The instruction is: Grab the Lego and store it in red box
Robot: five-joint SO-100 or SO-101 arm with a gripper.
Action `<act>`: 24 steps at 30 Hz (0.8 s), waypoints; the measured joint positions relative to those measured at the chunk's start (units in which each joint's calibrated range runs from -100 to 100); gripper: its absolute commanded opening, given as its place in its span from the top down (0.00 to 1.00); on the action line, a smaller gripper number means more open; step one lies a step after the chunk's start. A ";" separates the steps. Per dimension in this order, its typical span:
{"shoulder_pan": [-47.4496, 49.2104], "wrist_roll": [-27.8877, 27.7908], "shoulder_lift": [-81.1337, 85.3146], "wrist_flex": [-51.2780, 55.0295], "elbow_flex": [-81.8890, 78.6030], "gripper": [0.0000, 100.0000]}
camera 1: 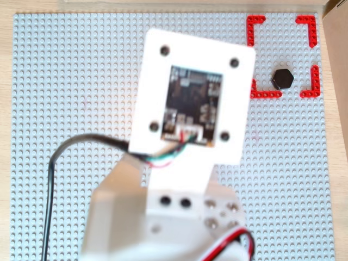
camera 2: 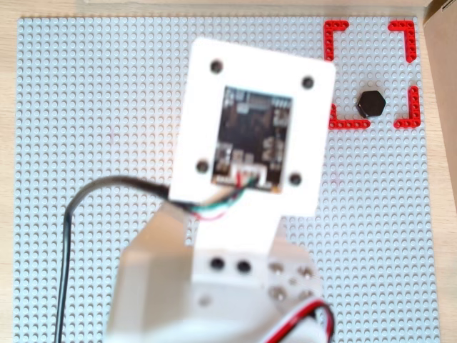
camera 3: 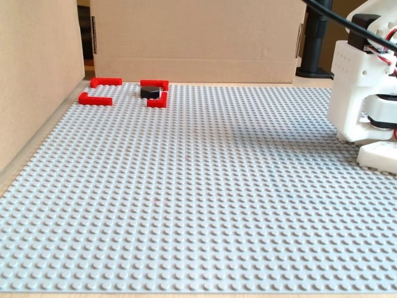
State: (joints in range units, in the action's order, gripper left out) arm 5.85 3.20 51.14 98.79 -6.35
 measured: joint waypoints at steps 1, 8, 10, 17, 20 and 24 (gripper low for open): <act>0.51 0.00 1.61 0.00 -0.54 0.90; 1.53 0.05 12.34 0.00 -4.83 0.93; 1.45 0.05 15.47 0.00 -5.90 0.93; 1.45 -1.81 27.64 0.09 -9.93 0.93; 1.38 -2.59 31.95 0.09 -10.91 0.93; 1.38 -2.88 36.69 0.09 -12.61 0.93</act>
State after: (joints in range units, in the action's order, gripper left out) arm 7.23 0.32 87.83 98.88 -18.96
